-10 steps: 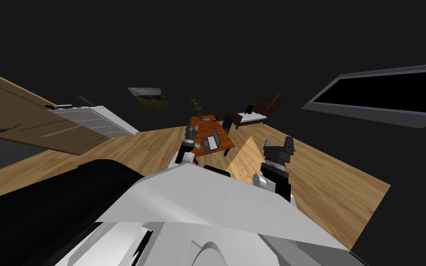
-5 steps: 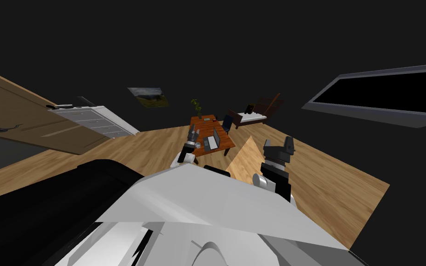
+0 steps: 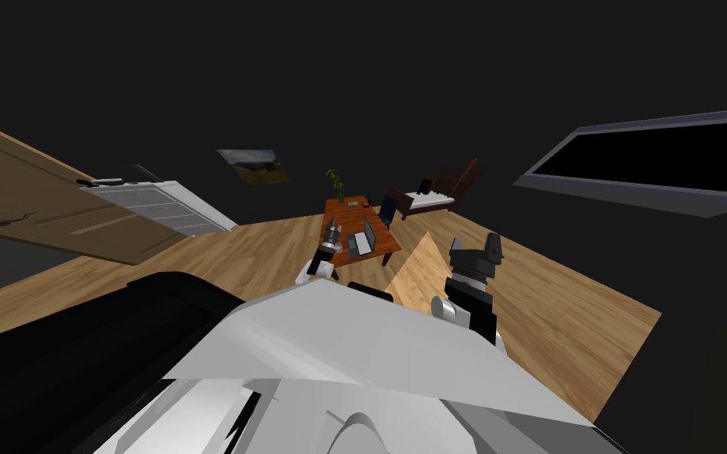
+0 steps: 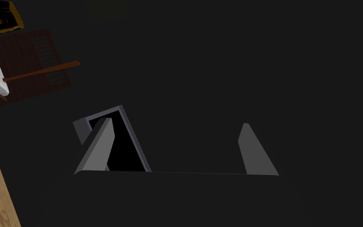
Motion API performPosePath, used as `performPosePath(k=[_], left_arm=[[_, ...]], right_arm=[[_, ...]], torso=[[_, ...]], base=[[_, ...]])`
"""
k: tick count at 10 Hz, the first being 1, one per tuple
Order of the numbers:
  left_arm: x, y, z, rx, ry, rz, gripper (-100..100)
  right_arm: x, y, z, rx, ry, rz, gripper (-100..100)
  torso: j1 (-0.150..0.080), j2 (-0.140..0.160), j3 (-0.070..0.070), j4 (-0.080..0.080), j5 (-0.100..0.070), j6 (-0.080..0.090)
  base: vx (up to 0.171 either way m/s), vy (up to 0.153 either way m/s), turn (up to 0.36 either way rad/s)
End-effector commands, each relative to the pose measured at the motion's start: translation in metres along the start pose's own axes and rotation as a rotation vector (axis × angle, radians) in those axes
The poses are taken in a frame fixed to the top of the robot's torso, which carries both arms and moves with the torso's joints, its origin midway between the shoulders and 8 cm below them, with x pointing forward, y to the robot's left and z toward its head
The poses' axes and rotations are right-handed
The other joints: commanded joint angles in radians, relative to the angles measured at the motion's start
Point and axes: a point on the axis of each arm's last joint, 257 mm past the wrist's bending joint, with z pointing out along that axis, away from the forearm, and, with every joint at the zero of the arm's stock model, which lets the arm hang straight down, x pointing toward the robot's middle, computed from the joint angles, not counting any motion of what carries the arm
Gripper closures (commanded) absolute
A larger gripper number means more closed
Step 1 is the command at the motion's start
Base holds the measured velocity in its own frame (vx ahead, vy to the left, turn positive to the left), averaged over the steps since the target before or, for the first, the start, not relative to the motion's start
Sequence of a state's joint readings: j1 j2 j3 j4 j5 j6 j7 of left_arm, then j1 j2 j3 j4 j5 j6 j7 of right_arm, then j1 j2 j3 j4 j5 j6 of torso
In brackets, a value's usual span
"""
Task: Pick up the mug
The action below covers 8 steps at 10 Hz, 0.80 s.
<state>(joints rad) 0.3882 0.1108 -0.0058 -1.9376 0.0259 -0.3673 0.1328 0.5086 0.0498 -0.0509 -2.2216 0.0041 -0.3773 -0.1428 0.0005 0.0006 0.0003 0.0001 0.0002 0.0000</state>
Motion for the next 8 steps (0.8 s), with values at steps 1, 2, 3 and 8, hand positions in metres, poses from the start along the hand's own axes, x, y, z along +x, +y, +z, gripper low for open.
performPosePath(k=[1,2,3,8], left_arm=[[-0.007,0.022,-0.001,-0.048,-0.009,-0.019,-100],[-0.010,0.035,-0.005,-0.076,-0.014,-0.019,-100],[-0.013,0.047,-0.004,-0.100,-0.020,-0.033,-100],[-0.028,0.107,-0.018,-0.225,-0.052,-0.061,-100]], right_arm=[[0.000,0.000,0.000,0.000,0.000,0.000,0],[0.000,0.000,0.000,0.000,0.000,0.000,0],[0.000,0.000,0.000,0.000,0.000,0.000,0],[0.000,0.000,0.000,0.000,0.000,0.000,0]], torso=[[0.000,0.000,0.000,0.000,0.000,0.000],[0.000,0.000,0.000,0.000,0.000,0.000],[0.000,0.000,0.000,0.000,0.000,0.000],[0.000,0.000,0.000,0.000,0.000,0.000]], base=[[-0.018,0.005,-0.029],[-0.014,0.006,-0.013],[-0.013,0.009,-0.023],[-0.009,0.008,-0.023]])
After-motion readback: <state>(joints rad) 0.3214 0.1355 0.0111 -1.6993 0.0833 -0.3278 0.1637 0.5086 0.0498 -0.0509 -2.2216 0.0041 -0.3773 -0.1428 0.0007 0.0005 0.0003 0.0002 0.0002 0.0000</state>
